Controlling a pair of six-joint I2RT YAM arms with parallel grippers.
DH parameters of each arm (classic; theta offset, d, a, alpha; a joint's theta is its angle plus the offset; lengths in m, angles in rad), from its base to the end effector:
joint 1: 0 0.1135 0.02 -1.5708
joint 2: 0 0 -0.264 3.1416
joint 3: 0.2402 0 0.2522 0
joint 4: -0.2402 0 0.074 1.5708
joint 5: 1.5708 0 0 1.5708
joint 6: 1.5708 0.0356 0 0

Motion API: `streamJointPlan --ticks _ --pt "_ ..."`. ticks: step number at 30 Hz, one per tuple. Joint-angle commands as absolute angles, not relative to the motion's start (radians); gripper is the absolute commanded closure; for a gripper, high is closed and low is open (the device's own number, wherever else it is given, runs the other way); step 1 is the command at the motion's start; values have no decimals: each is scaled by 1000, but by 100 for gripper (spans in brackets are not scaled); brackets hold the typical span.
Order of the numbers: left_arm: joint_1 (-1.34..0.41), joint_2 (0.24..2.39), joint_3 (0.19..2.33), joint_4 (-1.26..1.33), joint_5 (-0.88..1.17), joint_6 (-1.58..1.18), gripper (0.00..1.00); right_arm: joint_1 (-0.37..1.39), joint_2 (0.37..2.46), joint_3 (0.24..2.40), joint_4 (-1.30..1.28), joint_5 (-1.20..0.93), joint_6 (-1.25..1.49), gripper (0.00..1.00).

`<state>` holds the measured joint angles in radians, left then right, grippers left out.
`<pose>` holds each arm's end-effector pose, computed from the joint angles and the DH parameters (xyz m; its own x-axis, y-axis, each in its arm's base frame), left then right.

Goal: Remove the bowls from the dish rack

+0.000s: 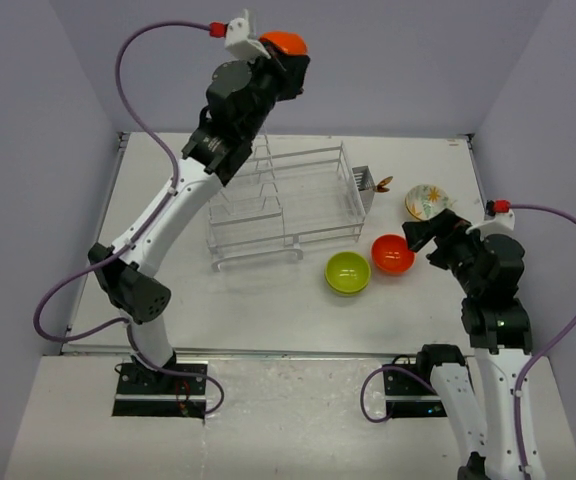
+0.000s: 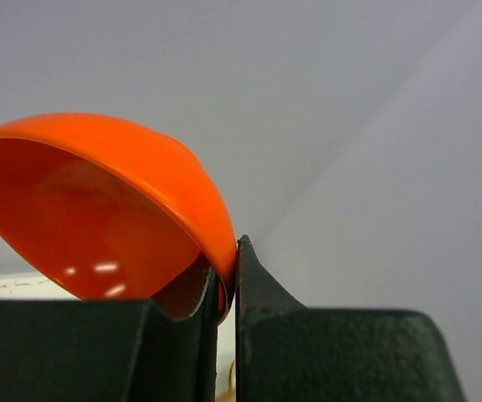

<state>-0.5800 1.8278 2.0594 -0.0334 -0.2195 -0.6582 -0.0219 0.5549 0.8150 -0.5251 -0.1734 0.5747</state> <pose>0.3542 -0.2228 0.5049 -0.0877 -0.6563 -0.7494 0.3826 0.6724 -0.6336 0.1223 0.0035 0.3450 -0.2985 0.5421 -0.7855 0.0207 0.8265 0.5625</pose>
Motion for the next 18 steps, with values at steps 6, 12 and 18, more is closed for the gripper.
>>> streamJointPlan --ticks 6,12,18 --pt "-994 1635 1817 -475 -181 201 100 -26 624 1043 -659 -100 577 1" --pt "-1156 1481 1444 -535 -316 212 100 -26 601 1060 -635 -176 618 2" --pt "-1256 1353 1259 -583 -114 356 100 -5 776 1055 -698 -431 522 13"
